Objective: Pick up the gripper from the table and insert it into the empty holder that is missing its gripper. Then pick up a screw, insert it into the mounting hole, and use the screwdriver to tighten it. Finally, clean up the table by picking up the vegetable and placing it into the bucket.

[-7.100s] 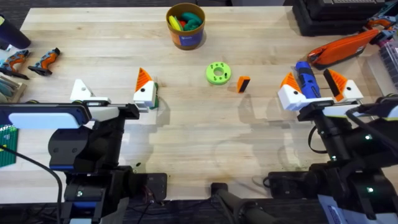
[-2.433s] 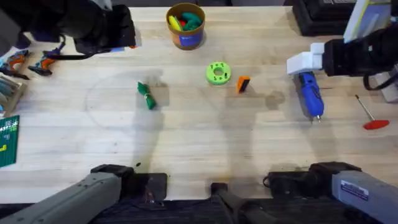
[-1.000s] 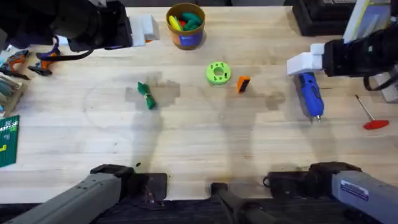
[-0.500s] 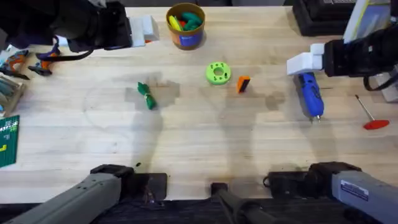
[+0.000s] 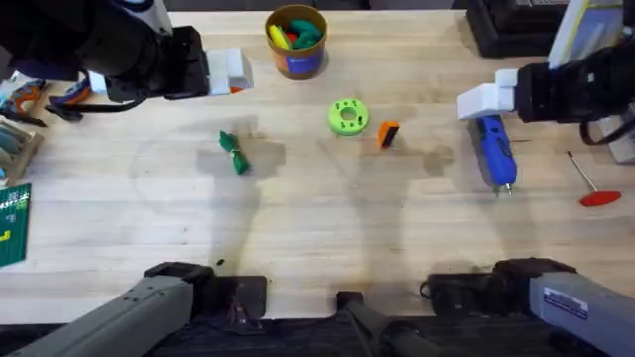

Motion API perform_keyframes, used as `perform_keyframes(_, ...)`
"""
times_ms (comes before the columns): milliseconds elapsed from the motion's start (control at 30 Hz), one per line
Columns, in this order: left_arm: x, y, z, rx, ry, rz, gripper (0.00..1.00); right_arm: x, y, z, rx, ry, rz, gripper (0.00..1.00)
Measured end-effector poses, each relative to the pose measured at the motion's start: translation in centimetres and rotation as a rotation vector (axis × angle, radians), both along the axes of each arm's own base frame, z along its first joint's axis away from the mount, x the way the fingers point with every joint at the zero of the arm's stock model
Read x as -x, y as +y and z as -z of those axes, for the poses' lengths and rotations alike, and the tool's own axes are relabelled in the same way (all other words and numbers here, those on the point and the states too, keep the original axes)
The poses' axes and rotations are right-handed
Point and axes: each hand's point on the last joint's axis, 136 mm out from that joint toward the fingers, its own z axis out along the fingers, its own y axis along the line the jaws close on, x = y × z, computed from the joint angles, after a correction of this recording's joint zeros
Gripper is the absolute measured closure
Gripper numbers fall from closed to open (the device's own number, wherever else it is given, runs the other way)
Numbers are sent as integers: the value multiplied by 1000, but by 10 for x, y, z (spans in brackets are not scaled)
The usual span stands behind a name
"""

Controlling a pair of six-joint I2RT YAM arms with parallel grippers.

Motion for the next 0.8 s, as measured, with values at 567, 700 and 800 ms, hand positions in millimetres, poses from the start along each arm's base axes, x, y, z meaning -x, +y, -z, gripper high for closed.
perform_keyframes(567, -14, 10, -32, -28, -241, -36, 14, 0, 0, 0, 0, 0, 0, 22)
perform_keyframes(700, -12, 13, -33, -30, -340, -51, 14, 0, 0, 0, 0, 0, 0, 22)
perform_keyframes(800, -10, 15, -25, -28, -398, -57, 14, 0, 0, 0, 0, 0, 0, 22)
